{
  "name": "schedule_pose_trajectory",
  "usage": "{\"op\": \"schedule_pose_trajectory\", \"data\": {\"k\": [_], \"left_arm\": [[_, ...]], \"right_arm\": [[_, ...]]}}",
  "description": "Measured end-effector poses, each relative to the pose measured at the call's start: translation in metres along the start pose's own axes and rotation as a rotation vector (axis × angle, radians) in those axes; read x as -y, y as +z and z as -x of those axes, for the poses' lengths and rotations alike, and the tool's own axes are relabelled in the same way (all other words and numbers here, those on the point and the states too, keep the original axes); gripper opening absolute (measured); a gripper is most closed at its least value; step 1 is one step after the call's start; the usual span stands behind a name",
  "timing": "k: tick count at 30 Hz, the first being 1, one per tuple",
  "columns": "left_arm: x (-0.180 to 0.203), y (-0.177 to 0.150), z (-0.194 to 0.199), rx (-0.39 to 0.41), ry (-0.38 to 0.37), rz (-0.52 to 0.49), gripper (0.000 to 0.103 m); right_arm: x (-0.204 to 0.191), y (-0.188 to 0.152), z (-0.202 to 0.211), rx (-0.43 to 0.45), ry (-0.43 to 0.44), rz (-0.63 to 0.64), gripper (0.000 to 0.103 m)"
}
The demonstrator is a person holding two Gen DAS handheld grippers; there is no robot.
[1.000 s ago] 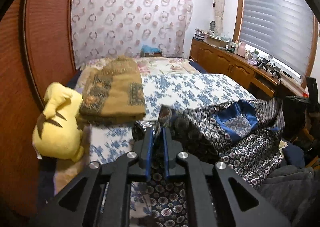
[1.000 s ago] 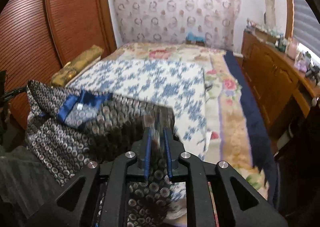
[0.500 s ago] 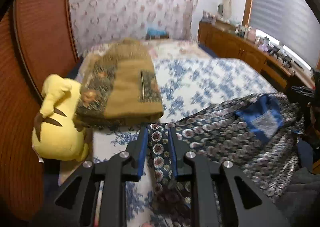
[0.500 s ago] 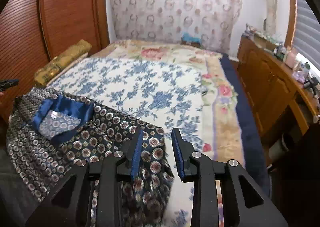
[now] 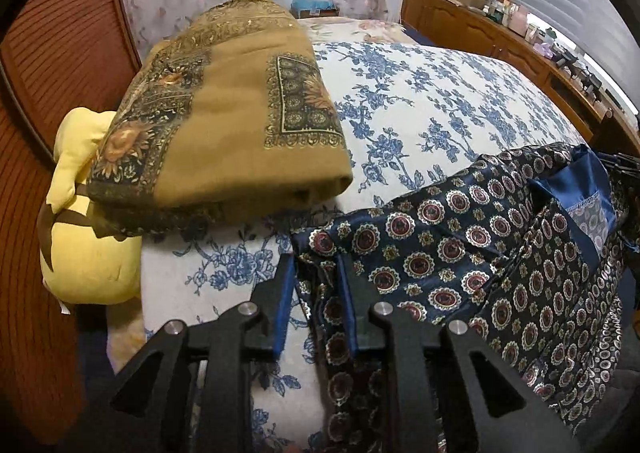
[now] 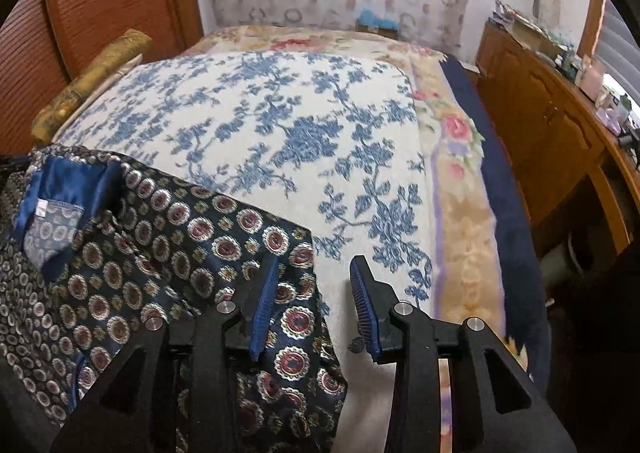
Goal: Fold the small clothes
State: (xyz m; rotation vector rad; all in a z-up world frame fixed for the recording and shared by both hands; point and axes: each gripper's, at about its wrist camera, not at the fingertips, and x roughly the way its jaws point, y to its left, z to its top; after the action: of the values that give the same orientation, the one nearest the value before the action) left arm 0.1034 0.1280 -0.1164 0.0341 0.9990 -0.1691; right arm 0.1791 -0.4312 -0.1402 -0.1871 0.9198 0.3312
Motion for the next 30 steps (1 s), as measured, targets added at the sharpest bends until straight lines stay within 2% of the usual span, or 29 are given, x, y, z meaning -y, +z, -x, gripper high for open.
{"op": "schedule_pose_trajectory", "data": {"k": [4,15,21,27,30], "left_arm": [[-0.003,0.000,-0.001,0.008,-0.009,0.013,0.022],[-0.010,0.004,-0.002,-0.001,-0.041,0.043,0.024],[-0.012,0.007,-0.003,-0.001,-0.062,0.044,0.024],[-0.007,0.014,-0.008,-0.018,-0.085,0.017,0.024],[-0.005,0.020,-0.011,-0.032,-0.094,-0.005,0.024]], "right_arm": [[0.001,-0.002,-0.001,-0.005,-0.003,-0.006,0.038],[0.005,0.008,0.000,0.019,0.101,-0.034,0.039],[0.001,0.011,0.004,0.029,0.103,-0.024,0.039],[0.000,0.010,-0.010,-0.040,0.074,-0.005,0.039],[0.002,0.010,-0.011,-0.046,0.101,-0.021,0.039]]}}
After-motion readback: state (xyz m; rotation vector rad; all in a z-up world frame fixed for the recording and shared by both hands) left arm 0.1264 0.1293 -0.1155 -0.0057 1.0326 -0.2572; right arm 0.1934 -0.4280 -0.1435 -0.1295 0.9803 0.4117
